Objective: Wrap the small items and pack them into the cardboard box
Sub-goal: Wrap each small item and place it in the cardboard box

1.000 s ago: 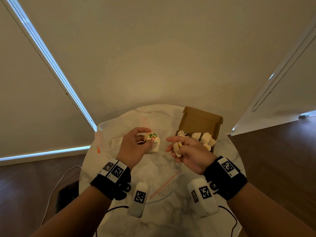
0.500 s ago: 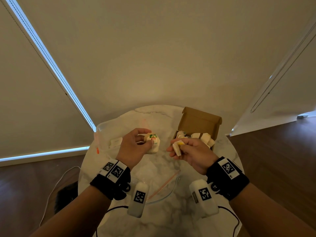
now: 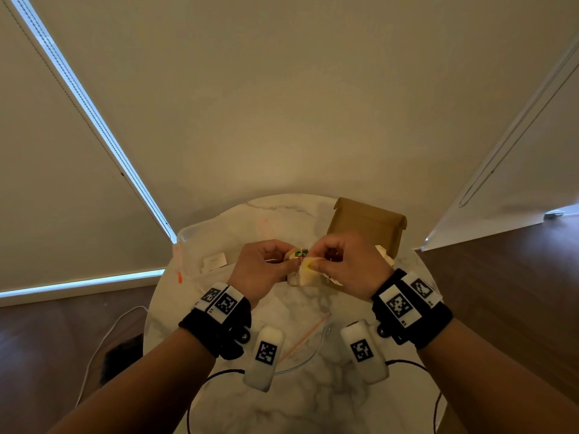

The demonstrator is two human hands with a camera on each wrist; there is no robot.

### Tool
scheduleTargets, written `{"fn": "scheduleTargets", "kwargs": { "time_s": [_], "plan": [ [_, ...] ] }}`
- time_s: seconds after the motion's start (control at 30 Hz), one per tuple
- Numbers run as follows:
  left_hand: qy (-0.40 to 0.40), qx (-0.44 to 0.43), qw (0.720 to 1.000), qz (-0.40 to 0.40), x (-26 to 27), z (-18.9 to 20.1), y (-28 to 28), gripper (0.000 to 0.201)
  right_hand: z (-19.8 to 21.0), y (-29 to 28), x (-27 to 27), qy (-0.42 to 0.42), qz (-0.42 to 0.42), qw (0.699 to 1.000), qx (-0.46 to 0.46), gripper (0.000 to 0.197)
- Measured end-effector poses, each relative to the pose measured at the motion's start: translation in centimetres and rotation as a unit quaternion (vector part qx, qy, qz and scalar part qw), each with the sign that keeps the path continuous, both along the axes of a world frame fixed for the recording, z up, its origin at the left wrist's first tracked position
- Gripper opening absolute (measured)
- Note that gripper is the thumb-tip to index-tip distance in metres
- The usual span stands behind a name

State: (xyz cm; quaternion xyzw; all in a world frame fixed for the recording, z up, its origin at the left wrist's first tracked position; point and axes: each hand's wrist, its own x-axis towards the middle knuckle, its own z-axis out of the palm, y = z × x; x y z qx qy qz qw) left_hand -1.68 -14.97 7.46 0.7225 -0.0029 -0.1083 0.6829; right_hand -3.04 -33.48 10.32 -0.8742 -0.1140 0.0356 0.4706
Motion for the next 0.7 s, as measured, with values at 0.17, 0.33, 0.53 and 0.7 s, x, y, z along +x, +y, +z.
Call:
{"fn": "scheduleTargets", "kwargs": {
  "time_s": [0.17,0.33,0.53,0.7],
  "plan": [
    [0.035,-0.035,0.999,-0.017,0.0,0.1,0.1,0.014,-0.4,0.3,0.5,0.018,-0.031,0.999,0.034,0.024],
    [0.094,-0.103,0.989,-0.043,-0.1,0.2,0.6,0.015,-1.1,0.1,0.7,0.003,-0.055,0.998,0.015,0.008],
    [0.106,-0.051,0.991,-0.059,-0.5,-0.5,-0.2,0.023,-1.6,0.0,0.8,0.003,-0.079,0.997,0.016,0.01],
    [0.062,0.0,0.996,-0.07,-0.4,-1.6,-0.5,0.025,-1.8,-0.2,1.3,0.028,-0.074,0.995,0.052,0.011]
  ]
}}
